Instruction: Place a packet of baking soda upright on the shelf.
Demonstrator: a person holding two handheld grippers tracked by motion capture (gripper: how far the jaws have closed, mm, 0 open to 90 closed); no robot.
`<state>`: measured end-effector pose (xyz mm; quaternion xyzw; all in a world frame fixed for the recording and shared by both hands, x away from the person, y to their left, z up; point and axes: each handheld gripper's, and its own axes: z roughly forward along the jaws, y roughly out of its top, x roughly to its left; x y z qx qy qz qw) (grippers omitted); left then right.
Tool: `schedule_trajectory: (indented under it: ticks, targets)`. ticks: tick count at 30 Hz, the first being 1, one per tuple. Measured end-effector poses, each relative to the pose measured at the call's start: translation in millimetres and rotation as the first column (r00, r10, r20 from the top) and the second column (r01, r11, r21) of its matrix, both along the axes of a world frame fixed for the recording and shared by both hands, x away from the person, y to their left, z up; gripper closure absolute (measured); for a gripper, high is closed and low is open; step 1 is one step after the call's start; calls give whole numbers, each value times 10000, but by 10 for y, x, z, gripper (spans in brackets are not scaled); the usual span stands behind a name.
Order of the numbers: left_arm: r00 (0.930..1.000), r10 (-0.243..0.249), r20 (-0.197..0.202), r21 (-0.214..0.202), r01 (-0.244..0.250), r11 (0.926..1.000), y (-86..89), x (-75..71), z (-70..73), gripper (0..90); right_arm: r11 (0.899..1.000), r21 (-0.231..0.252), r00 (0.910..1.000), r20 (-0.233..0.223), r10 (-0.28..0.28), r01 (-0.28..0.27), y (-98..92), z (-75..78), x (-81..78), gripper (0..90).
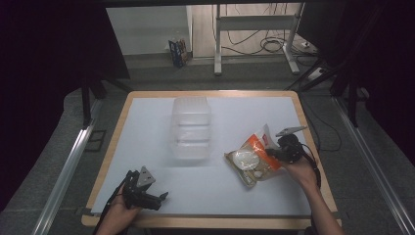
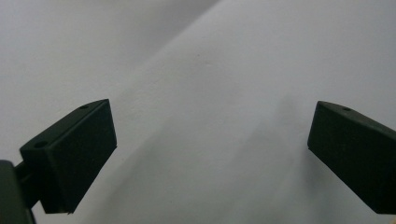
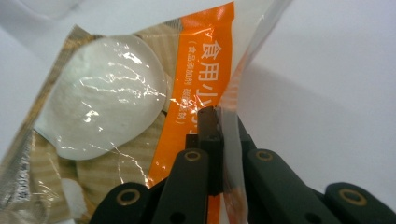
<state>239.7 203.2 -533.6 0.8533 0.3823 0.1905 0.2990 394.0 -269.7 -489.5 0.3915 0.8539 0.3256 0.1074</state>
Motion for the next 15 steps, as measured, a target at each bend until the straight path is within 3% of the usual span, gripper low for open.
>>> schedule_trajectory:
  ticks: [5, 15]
  targets:
    - [10000, 40, 68, -48, -40, 10000, 8, -7, 5, 12, 9997, 200, 9993, 360, 113, -121, 26, 151, -62, 885]
    - [9999, 96, 132, -48, -95, 9999, 8, -15, 7, 12, 9962, 700, 9976, 487, 488, -521, 130, 416, -138, 885]
